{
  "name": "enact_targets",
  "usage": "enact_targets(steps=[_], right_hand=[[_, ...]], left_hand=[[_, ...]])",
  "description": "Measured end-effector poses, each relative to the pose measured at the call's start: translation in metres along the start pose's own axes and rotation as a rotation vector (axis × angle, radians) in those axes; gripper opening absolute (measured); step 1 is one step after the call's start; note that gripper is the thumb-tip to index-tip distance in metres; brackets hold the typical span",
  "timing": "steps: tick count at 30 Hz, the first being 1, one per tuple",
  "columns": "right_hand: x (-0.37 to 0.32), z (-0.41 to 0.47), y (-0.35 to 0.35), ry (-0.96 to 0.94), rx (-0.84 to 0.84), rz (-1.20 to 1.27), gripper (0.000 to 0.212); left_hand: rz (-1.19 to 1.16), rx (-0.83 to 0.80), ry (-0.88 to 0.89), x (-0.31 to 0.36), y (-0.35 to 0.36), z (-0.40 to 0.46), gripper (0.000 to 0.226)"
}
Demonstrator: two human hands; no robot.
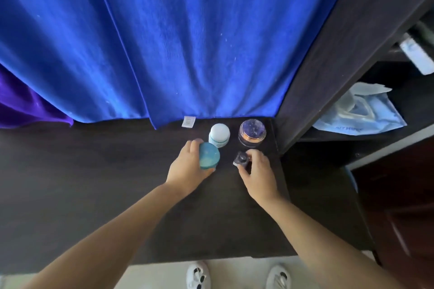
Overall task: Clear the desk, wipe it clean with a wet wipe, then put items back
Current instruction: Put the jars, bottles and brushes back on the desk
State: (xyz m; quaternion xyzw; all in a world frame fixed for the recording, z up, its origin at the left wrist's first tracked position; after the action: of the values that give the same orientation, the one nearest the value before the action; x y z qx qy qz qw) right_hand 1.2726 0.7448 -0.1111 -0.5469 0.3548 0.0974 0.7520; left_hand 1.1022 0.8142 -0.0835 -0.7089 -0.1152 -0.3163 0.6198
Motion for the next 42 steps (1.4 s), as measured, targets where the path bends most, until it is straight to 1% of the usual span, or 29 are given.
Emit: enact_targets(steps=[2,5,7,8,9,11,13,15,17,19,20,21,22,23,25,26,27,28,29,30,32,35,40,42], right_hand=[[0.001,0.000,0.005,-0.026,0.023,-0.028,0.027],[0.005,-0.001,0.006,0.004,-0.008,-0.018,0.035],[0.002,0.000,-0.003,0.021,-0.029,0.034,0.046],[-0.003,0.001,-0.012,0.012,-0.037,0.057,0.050],[-0.009,0.002,-0.024,-0.011,-0.039,0.072,0.052],[-0.026,0.004,-0.057,-0.089,-0.025,0.105,0.048],[-0.047,0.006,-0.100,-0.180,0.024,0.146,0.041],[-0.068,0.009,-0.152,-0.285,0.112,0.167,0.035],[-0.089,0.009,-0.213,-0.424,0.232,0.182,0.025],[-0.099,0.011,-0.280,-0.538,0.385,0.199,0.017],[-0.099,0.016,-0.313,-0.546,0.446,0.210,0.015],[-0.097,0.025,-0.343,-0.524,0.484,0.215,0.012],[-0.092,0.038,-0.367,-0.480,0.494,0.205,0.009],[-0.085,0.055,-0.384,-0.419,0.468,0.167,0.007],[-0.066,0.095,-0.393,-0.272,0.329,0.028,0.008],[-0.058,0.114,-0.388,-0.207,0.245,-0.043,0.012],[-0.052,0.129,-0.380,-0.163,0.171,-0.093,0.018],[-0.049,0.139,-0.371,-0.146,0.111,-0.128,0.024],[-0.048,0.147,-0.361,-0.152,0.067,-0.167,0.030],[-0.048,0.151,-0.353,-0.174,0.035,-0.216,0.034],[-0.048,0.156,-0.341,-0.221,0.002,-0.304,0.036],[-0.041,0.160,-0.340,-0.225,0.025,-0.328,0.032],[-0.027,0.162,-0.350,-0.242,0.070,-0.275,0.030],[-0.023,0.159,-0.356,-0.237,0.091,-0.152,0.028]], left_hand=[[0.014,0.019,0.026,-0.003,0.007,0.000,0.071],[0.036,0.004,0.059,-0.005,0.010,-0.001,0.079],[0.025,-0.010,0.094,0.001,0.005,0.001,0.092],[0.021,0.004,0.122,0.008,-0.001,0.003,0.095],[0.015,0.044,0.167,0.019,-0.010,0.006,0.092],[-0.030,0.181,0.306,0.051,-0.034,0.011,0.074],[-0.143,0.299,0.444,0.098,-0.061,0.011,0.055],[-0.248,0.380,0.571,0.153,-0.085,0.005,0.037],[-0.312,0.422,0.728,0.212,-0.107,-0.009,0.025],[-0.293,0.464,0.943,0.269,-0.123,-0.027,0.017],[-0.254,0.493,1.036,0.295,-0.128,-0.034,0.015],[-0.204,0.527,1.088,0.319,-0.131,-0.037,0.014],[-0.142,0.564,1.084,0.341,-0.131,-0.036,0.016],[-0.053,0.611,1.043,0.362,-0.130,-0.032,0.016],[0.274,0.671,0.854,0.395,-0.120,-0.017,0.009],[0.454,0.626,0.719,0.407,-0.113,-0.007,0.019],[0.584,0.527,0.596,0.415,-0.105,0.004,0.027],[0.655,0.429,0.495,0.420,-0.099,0.013,0.032],[0.701,0.349,0.395,0.424,-0.095,0.020,0.030],[0.732,0.313,0.325,0.427,-0.093,0.025,0.026],[0.792,0.271,0.246,0.425,-0.084,0.033,0.021],[0.844,0.199,0.164,0.419,-0.072,0.032,0.021],[0.833,0.236,0.138,0.413,-0.066,0.032,0.027],[0.759,0.274,0.151,0.412,-0.069,0.029,0.032]])
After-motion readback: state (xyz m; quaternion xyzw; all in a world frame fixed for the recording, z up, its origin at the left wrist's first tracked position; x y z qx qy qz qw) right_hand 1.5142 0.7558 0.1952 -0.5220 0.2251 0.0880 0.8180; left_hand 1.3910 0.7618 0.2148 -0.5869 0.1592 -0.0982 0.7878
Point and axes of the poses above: each hand's wrist, its own z-axis towards the middle knuckle, its own y-axis out of the palm, x = y × z, the point moved 4 cm from there along z, towards the middle knuckle, and after that the axes turned 6 degrees about x, right-handed, at the moved point
